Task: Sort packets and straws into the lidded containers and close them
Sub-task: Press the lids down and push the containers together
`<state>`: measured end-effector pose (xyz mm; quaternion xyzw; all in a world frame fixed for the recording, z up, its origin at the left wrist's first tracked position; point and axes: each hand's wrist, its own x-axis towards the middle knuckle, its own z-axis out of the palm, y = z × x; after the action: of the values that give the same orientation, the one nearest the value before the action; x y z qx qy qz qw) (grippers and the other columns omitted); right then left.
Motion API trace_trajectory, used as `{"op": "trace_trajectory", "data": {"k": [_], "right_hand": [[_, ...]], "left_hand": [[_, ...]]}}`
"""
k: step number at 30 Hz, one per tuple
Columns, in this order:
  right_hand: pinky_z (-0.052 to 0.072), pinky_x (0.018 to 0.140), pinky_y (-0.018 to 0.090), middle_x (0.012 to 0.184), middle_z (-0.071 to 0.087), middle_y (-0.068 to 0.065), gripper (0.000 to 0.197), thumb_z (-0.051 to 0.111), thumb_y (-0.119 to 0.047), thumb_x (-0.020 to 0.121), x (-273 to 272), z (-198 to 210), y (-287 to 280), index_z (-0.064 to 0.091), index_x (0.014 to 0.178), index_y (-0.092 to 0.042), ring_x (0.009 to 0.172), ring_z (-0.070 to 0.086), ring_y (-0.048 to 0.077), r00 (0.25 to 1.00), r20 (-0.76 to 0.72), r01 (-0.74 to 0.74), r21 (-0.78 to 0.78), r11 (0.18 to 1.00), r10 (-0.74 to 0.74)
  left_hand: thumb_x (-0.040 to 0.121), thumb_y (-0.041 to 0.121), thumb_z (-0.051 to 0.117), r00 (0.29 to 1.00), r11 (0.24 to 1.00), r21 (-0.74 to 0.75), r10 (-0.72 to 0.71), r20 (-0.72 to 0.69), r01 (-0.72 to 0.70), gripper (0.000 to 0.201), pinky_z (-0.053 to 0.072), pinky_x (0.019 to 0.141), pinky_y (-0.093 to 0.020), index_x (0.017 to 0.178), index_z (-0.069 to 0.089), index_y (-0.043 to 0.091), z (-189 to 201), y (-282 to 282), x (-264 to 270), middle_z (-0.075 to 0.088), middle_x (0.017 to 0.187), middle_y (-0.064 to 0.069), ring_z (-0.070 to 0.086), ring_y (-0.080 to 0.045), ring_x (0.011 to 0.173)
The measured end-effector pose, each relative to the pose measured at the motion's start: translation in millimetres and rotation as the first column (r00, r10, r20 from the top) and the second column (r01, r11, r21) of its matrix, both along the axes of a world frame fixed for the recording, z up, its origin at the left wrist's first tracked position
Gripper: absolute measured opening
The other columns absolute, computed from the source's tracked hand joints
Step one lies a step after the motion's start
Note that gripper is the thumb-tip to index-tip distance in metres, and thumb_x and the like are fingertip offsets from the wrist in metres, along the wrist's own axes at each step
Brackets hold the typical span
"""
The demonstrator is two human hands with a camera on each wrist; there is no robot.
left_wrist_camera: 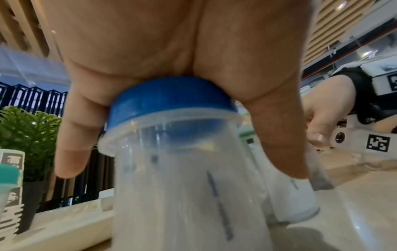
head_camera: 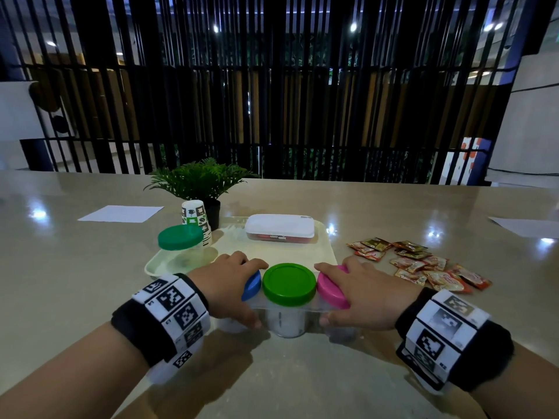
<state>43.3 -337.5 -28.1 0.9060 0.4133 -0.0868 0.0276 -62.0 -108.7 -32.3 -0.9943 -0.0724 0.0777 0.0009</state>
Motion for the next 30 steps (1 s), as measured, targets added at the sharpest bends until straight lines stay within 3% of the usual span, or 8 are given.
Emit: {"op": "trace_trajectory", "data": {"k": [5,16,22,26,30], "right_hand": [[0.039,0.103,0.043,0.145,0.023,0.002,0.096,0.052,-0.075,0.076,1,-1,-1,-0.003,0.148,-0.042,0.13,0.031,0.028,1.0,0.01,-0.014,-0.007,1.0,0.014],[0.039,0.103,0.043,0.146,0.023,0.007,0.096,0.052,-0.074,0.077,6,-2,-4,0.0,0.149,-0.039,0.13,0.034,0.03,0.996,0.047,-0.071,0.008,0.997,0.071],[0.043,0.098,0.04,0.143,0.024,0.003,0.096,0.057,-0.067,0.077,10,1,-4,-0.002,0.148,-0.041,0.125,0.038,0.027,0.995,0.018,-0.102,-0.013,0.995,0.102],[0.049,0.087,0.035,0.121,0.035,-0.002,0.086,0.063,-0.061,0.074,19,11,-2,0.013,0.142,-0.044,0.104,0.049,0.021,0.993,-0.017,-0.12,-0.027,0.992,0.119],[0.052,0.087,0.033,0.115,0.045,-0.009,0.08,0.07,-0.057,0.072,28,26,6,0.029,0.137,-0.04,0.1,0.052,0.013,0.98,-0.138,-0.148,-0.035,0.988,0.142]], "left_hand": [[0.075,0.059,0.071,0.999,0.997,0.061,0.035,0.036,-0.037,0.094,0.041,0.103,-0.038,0.148,0.016,0.039,-3,-4,2,0.034,0.141,0.0,0.038,-0.023,0.126],[0.077,0.055,0.071,0.997,0.992,0.102,0.068,0.048,-0.073,0.09,0.039,0.104,-0.038,0.147,0.016,0.04,-5,-6,3,0.034,0.139,0.0,0.038,-0.023,0.123],[0.076,0.047,0.074,0.997,0.995,0.081,0.063,-0.041,-0.059,0.093,0.043,0.102,-0.039,0.147,0.015,0.042,3,-3,5,0.033,0.138,0.001,0.04,-0.022,0.123],[0.074,0.043,0.078,0.992,0.998,0.046,0.044,-0.122,-0.039,0.094,0.045,0.1,-0.04,0.147,0.02,0.041,16,2,9,0.037,0.135,0.001,0.046,-0.022,0.119],[0.073,0.039,0.081,0.982,0.999,-0.026,0.019,-0.188,-0.024,0.088,0.045,0.099,-0.039,0.144,0.029,0.037,32,10,15,0.044,0.13,0.002,0.051,-0.022,0.113]]}}
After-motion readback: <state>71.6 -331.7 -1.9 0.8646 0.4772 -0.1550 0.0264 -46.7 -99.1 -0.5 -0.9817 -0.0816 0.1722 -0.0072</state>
